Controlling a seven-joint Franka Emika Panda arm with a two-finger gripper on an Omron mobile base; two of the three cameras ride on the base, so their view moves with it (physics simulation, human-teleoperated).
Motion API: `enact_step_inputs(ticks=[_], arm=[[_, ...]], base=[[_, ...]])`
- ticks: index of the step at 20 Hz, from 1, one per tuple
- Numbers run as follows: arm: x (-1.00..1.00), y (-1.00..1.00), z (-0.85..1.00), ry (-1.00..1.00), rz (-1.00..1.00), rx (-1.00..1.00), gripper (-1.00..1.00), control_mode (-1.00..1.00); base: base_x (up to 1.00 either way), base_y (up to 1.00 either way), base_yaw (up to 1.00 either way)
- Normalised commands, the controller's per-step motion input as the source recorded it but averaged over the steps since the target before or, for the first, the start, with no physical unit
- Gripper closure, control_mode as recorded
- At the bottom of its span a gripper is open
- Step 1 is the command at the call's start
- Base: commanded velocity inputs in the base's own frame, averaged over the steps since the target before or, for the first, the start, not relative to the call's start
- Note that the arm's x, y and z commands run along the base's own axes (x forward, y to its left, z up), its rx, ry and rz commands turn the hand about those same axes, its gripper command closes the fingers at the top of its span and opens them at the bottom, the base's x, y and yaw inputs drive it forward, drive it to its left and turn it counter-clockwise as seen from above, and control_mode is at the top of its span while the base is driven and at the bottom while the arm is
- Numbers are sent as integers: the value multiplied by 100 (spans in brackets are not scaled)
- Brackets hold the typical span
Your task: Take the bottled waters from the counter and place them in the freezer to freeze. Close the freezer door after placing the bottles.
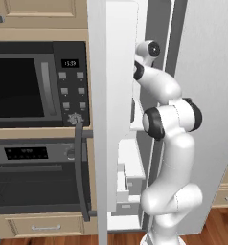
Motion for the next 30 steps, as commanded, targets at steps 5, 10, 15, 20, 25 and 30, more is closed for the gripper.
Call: enact_step_inputs(ticks=[5,10,15,20,25,30], arm=[[0,-1,-40,-10,0,-4,100,-100],[-5,-6,-29,-5,0,0,100,-100],[0,-2,-6,0,0,0,100,-100],[0,0,0,0,0,0,-100,-100],[-4,0,7,0,0,0,-100,-100],[-15,0,29,1,-7,0,-100,-100]], base=[[0,0,0],[0,0,0],[0,0,0],[0,0,0],[0,0,0],[0,0,0]])
